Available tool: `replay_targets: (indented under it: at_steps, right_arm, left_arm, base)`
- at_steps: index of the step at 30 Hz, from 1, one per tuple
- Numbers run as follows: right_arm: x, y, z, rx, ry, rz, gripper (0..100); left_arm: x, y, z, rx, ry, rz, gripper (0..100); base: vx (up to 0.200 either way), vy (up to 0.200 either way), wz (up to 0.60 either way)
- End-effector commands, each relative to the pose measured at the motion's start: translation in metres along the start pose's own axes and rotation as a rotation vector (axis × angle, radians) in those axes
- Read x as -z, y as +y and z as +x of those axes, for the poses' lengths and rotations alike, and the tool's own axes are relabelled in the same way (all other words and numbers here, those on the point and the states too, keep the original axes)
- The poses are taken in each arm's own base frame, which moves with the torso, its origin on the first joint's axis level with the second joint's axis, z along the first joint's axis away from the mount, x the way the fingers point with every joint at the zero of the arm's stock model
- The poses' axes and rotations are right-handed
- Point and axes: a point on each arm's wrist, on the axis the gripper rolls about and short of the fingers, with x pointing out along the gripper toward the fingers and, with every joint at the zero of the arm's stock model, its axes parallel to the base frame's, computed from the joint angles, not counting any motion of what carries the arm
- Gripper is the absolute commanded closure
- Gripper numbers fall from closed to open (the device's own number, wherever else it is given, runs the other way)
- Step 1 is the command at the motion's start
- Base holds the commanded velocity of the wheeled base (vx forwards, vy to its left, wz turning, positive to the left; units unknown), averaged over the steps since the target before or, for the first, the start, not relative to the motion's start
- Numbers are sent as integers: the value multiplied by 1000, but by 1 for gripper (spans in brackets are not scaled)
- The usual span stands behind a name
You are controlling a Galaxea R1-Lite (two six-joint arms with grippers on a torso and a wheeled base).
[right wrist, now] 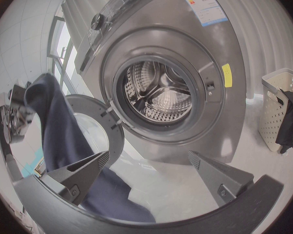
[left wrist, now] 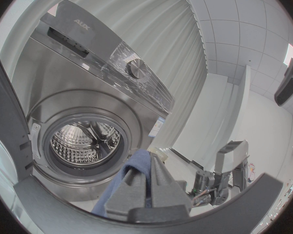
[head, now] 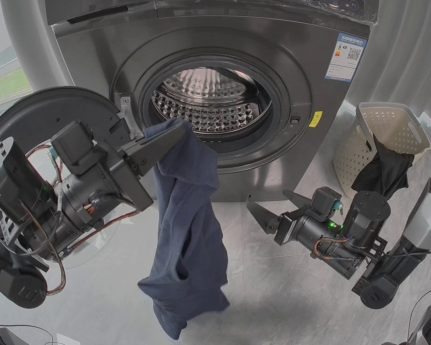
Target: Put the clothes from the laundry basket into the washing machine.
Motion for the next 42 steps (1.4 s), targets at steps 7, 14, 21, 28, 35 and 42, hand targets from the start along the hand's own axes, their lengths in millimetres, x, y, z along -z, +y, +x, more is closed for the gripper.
replay_targets:
  at_steps: [7, 14, 21, 28, 35, 42]
  right_arm:
    - [20, -5, -6, 8, 86, -13, 0]
    - [29, -4, -1, 3, 107, -16, 0]
    - [43, -1, 15, -14, 118, -18, 0]
    - [50, 13, 24, -81, 121, -16, 0]
    - [51, 21, 25, -107, 117, -14, 0]
    - [59, 15, 45, -94, 97, -25, 0]
  left_arm:
    - [-9, 6, 14, -75, -68, 19, 100]
    - [-8, 7, 17, -87, -70, 20, 100]
    - [-7, 8, 17, -88, -67, 19, 100]
    - [-4, 9, 18, -90, -58, 17, 100]
    - [-4, 9, 18, -90, -58, 17, 100]
    - [-4, 8, 18, -88, -59, 17, 100]
  base:
    - [0, 0, 0]
    - [0, 0, 0]
    - [0, 0, 0]
    - [0, 0, 0]
    - [0, 0, 0]
    - [0, 0, 0]
